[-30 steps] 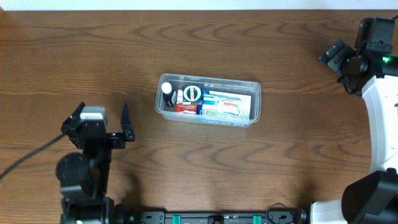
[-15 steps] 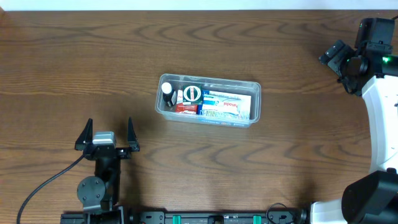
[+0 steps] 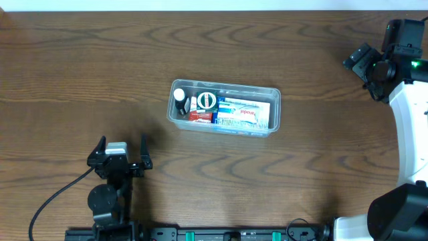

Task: Pack container

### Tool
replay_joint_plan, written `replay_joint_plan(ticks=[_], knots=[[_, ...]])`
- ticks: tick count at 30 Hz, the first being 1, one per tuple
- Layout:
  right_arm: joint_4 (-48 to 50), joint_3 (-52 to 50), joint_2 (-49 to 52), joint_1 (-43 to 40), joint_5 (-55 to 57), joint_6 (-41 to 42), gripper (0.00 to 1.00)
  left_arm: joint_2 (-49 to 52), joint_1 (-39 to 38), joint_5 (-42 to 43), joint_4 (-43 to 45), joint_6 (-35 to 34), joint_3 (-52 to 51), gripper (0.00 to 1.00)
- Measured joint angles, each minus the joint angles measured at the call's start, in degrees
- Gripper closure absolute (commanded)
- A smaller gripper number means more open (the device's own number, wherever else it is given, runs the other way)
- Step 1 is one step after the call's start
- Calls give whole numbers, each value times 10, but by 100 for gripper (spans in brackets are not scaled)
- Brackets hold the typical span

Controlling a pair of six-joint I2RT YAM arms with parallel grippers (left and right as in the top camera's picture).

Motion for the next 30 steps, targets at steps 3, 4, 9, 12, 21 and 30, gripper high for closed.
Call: replay_joint_plan(ticks=[3,4,9,12,21,30], knots=[[0,0,0,0,0,0,1,-16,0,0,0,0,0,2],[0,0,0,0,0,0,1,-17,0,0,0,0,0,2],[0,0,0,0,0,0,1,-16,0,0,0,0,0,2],[0,0,0,0,0,0,1,-14,0,0,0,0,0,2],[0,0,0,0,0,0,1,-13,0,0,0,0,0,2],[0,0,0,0,0,0,1,-13,0,0,0,0,0,2]])
